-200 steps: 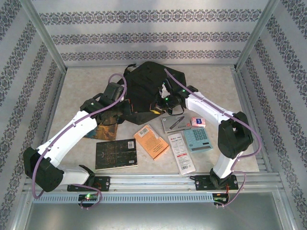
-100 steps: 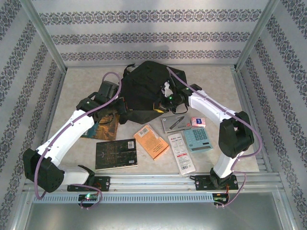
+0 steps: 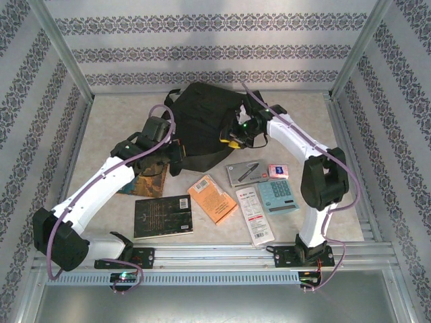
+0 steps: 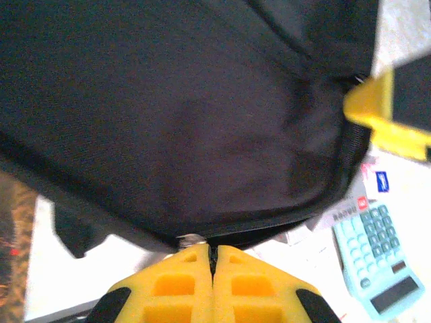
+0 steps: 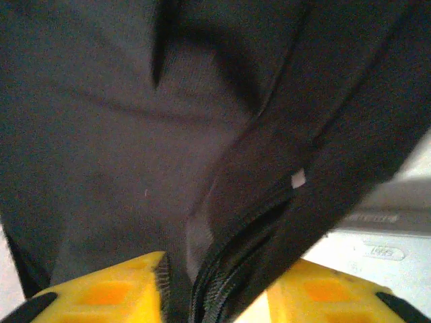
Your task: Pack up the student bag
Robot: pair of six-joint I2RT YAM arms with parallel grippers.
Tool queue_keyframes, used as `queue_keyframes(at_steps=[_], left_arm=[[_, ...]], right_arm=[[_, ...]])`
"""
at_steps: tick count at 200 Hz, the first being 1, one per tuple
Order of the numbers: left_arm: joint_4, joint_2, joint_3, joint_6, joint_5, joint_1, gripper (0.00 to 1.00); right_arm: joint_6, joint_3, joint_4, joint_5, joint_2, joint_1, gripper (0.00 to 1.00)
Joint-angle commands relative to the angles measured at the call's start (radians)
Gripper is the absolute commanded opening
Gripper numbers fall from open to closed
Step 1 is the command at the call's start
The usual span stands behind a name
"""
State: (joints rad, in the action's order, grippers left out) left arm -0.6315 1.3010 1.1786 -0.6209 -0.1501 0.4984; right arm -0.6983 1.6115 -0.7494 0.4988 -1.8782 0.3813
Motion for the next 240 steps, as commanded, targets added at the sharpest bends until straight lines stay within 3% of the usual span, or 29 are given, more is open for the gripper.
queue_keyframes(at_steps=[1,42,92,151,184,240], left_arm=[[0.033,0.01,0.06,-0.003,-0.034,0.043,0.0],[0.031,0.062,0.127,-0.005,-0.026,0.069,0.0],[0.023,0.08,0.146,0.006,-0.017,0.08,0.0],[0.05,0.043,0.115,-0.002,-0.017,0.083,0.0],[0.063,0.024,0.091,-0.012,-0.014,0.083,0.0],[0.071,-0.019,0.051,-0.012,0.021,0.083,0.0]], right_arm=[[-0.035,0.072,-0.077,-0.138,0.002,-0.012,0.5],[-0.197,0.022,-0.188,-0.255,0.111,-0.02,0.47],[-0.449,-0.117,-0.129,-0.115,0.228,0.035,0.51],[-0.774,-0.245,0.143,-0.025,0.245,0.151,0.56],[-0.791,-0.222,0.175,-0.052,0.223,0.184,0.53],[-0.775,-0.23,0.108,-0.085,0.205,0.193,0.39]])
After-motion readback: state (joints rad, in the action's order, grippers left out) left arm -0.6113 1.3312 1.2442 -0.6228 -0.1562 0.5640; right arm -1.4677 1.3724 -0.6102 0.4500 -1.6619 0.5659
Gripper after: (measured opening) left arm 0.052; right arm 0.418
